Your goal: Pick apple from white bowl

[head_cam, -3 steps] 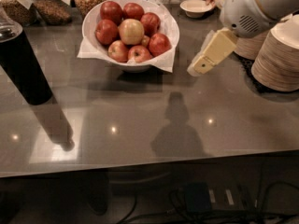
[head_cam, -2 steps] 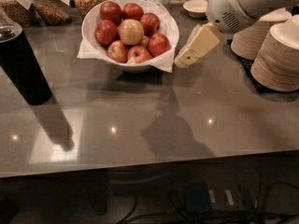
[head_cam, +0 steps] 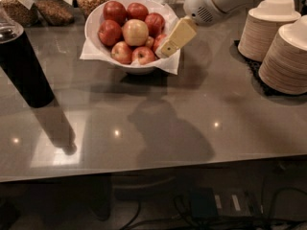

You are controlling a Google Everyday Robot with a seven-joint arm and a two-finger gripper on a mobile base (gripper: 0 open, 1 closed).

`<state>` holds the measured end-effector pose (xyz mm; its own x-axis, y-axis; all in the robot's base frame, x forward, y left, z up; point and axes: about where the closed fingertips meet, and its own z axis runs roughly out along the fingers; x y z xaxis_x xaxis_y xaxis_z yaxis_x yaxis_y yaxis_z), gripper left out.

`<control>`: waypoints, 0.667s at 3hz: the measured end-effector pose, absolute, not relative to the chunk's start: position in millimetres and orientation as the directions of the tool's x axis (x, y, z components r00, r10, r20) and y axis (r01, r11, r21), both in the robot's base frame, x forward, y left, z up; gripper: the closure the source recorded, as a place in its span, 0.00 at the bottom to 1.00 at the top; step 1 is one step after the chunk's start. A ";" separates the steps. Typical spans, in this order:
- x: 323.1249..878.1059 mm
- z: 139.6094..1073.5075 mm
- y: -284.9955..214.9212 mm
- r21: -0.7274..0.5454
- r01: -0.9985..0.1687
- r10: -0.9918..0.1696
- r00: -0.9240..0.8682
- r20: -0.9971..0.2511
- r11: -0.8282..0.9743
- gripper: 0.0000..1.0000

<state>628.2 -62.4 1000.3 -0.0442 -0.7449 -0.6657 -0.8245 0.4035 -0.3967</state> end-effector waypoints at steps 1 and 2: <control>655.3 989.9 -36.0 -0.374 -0.850 -0.730 -0.018 -0.683 0.371 0.00; 679.7 978.9 -16.7 -0.348 -0.871 -0.707 0.001 -0.708 0.346 0.00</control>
Offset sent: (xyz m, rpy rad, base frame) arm 0.0818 0.0642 -0.0322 0.1016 0.0472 0.1376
